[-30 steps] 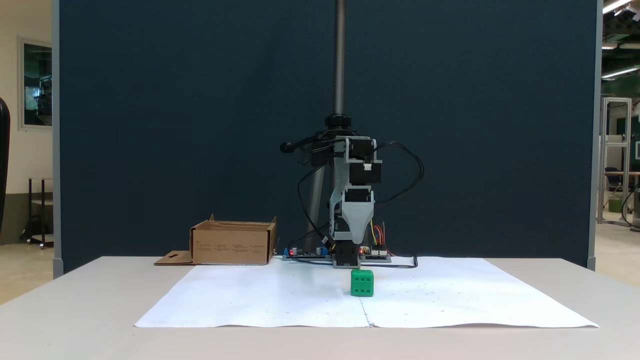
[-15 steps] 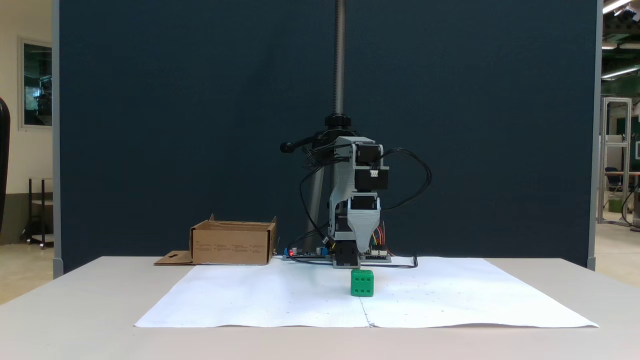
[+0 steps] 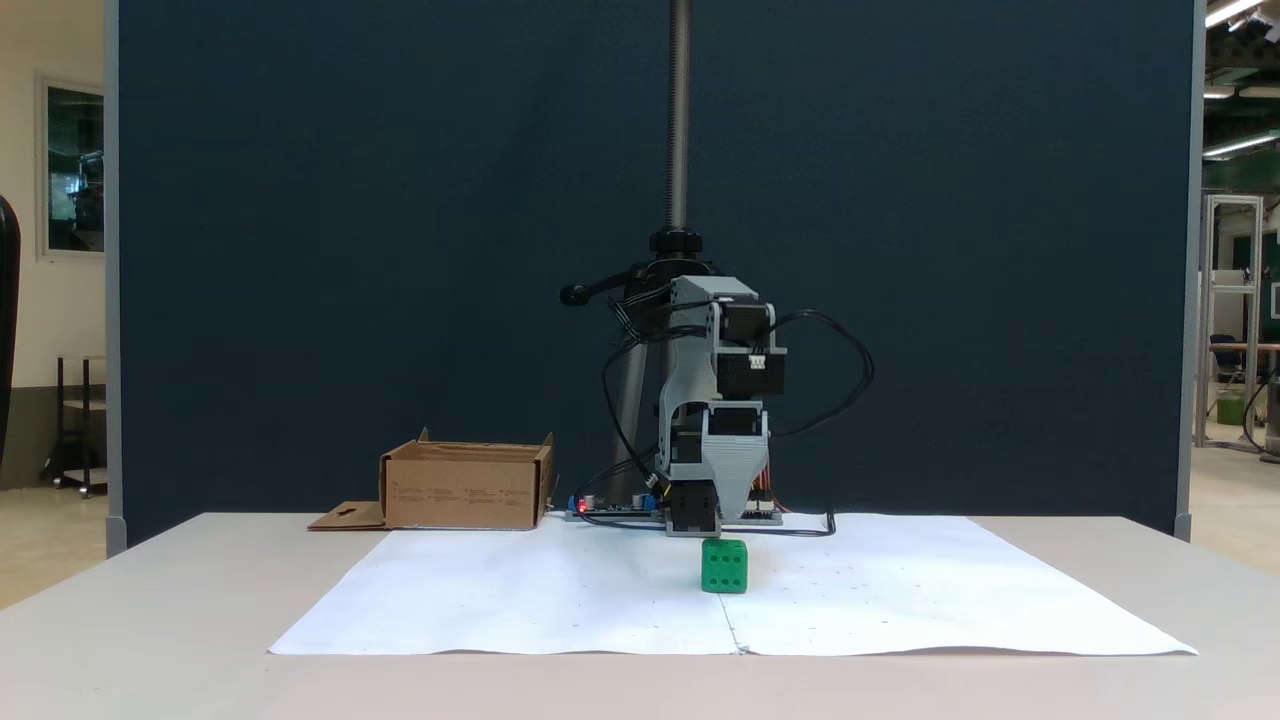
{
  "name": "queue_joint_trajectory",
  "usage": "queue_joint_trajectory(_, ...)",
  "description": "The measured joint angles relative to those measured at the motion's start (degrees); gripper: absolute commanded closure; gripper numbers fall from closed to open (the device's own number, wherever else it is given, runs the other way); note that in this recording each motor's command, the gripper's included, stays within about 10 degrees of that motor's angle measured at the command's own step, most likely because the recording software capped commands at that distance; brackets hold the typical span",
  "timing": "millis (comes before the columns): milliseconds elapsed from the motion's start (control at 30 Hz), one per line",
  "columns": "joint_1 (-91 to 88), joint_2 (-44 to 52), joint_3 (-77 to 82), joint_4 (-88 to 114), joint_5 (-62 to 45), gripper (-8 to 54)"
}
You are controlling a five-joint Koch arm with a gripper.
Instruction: Grasp a green dice and put it in the bin.
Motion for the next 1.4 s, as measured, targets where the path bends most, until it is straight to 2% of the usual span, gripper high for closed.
queue_joint_trajectory(1400,0.0,-5.3,7.3,-8.6,-0.3,1.1)
